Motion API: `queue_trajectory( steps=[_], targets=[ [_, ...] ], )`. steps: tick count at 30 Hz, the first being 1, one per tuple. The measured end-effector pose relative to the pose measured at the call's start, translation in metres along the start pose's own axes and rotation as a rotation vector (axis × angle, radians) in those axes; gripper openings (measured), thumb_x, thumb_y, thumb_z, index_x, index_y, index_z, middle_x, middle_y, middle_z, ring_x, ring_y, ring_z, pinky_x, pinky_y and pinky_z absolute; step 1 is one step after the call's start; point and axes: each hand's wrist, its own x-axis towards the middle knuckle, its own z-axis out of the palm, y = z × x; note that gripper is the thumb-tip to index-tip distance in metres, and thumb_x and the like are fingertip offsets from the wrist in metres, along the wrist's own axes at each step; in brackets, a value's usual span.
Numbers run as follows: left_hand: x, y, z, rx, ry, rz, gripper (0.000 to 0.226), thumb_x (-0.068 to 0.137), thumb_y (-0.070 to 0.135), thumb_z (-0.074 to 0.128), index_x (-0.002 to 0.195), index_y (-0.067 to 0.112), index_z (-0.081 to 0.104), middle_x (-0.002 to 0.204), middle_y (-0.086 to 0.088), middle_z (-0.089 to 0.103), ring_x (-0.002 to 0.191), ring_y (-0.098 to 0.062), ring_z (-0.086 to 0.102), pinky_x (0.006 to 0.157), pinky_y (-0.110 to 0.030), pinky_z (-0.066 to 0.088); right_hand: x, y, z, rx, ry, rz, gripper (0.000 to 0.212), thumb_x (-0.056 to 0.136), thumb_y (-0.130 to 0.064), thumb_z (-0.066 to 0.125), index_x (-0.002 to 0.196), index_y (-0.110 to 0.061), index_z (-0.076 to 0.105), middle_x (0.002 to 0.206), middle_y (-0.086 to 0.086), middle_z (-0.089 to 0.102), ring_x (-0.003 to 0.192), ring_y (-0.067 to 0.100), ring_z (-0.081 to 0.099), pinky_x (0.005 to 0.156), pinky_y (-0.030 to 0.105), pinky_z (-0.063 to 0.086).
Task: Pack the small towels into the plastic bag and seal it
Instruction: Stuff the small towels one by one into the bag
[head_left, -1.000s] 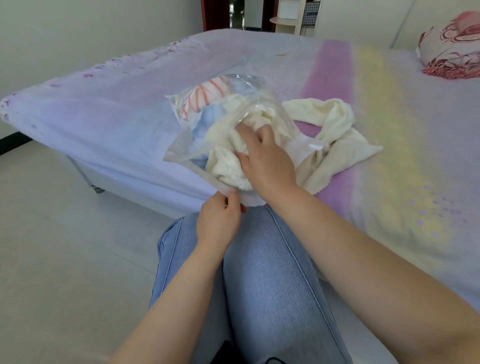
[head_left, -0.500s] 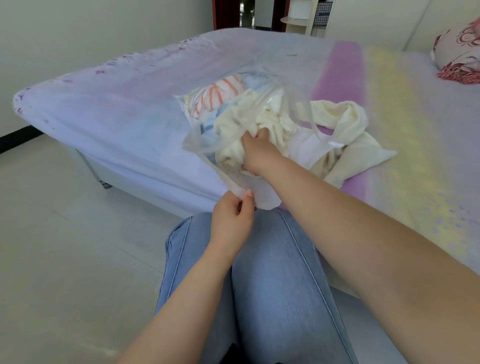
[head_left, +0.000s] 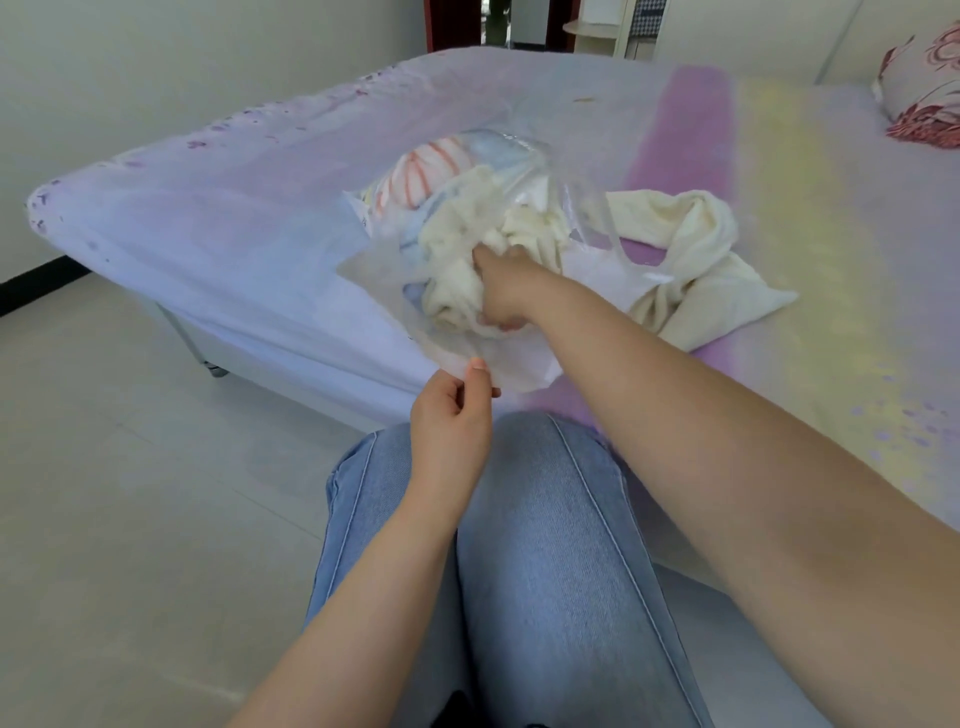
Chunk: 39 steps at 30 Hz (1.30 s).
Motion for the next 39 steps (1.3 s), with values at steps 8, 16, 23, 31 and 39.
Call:
queue_trajectory(
  steps=[8, 16, 23, 31, 39],
  targets=[
    [0.0, 0.005, 0.015, -0.038, -0.004, -0.047, 0.04, 0.1, 0.036, 0.046, 0.071, 0.014, 0.064, 0.049, 0.014, 0.048, 0.052, 0.0, 0.044, 0.058, -0.026, 0.034, -0.103, 0.034, 0.016, 0.441, 0.114, -0.23, 0.044, 0.096, -0.01, 0.043, 0.132, -0.033, 0.053, 0.139, -0.003, 0.053, 0.123, 0.012, 0.051, 0.096, 0.023, 0.04],
    [-0.004, 0.004, 0.013, 0.007, -0.034, -0.035, 0.041, 0.1, 0.037, 0.045, 0.066, 0.024, 0.062, 0.056, 0.01, 0.04, 0.052, -0.004, 0.041, 0.06, -0.026, 0.033, -0.092, 0.141, 0.049, 0.87, 0.939, 0.417, 0.049, 0.08, -0.034, 0.058, 0.125, -0.018, 0.05, 0.129, 0.007, 0.051, 0.122, 0.022, 0.047, 0.107, 0.04, 0.037],
    [-0.005, 0.0, 0.012, -0.003, -0.053, -0.013, 0.039, 0.1, 0.04, 0.046, 0.072, 0.02, 0.063, 0.054, 0.01, 0.044, 0.058, -0.013, 0.045, 0.064, -0.034, 0.041, -0.063, 0.188, 0.08, 0.406, 0.525, 0.387, 0.035, 0.084, -0.04, 0.064, 0.104, -0.012, 0.063, 0.106, 0.01, 0.064, 0.102, 0.029, 0.057, 0.078, 0.031, 0.04],
    [-0.045, 0.003, 0.022, -0.037, -0.4, 0.257, 0.029, 0.08, 0.05, 0.059, 0.11, 0.05, 0.06, 0.112, 0.023, 0.068, 0.103, 0.0, 0.064, 0.087, -0.02, 0.049, -0.177, 0.133, 0.051, 1.142, 0.184, 0.055, 0.012, 0.095, -0.011, 0.054, 0.084, -0.014, 0.058, 0.074, -0.005, 0.059, 0.065, 0.002, 0.053, 0.059, 0.015, 0.04],
    [-0.047, 0.02, 0.04, 0.01, -0.781, 0.132, 0.037, 0.087, 0.047, 0.063, 0.121, 0.031, 0.06, 0.119, 0.016, 0.067, 0.114, 0.001, 0.059, 0.1, -0.037, 0.049, -0.221, 0.101, 0.003, 1.465, 0.377, -0.063, 0.006, 0.08, -0.025, 0.066, 0.082, -0.019, 0.065, 0.073, -0.003, 0.067, 0.062, 0.006, 0.06, 0.057, 0.019, 0.051]
  ],
)
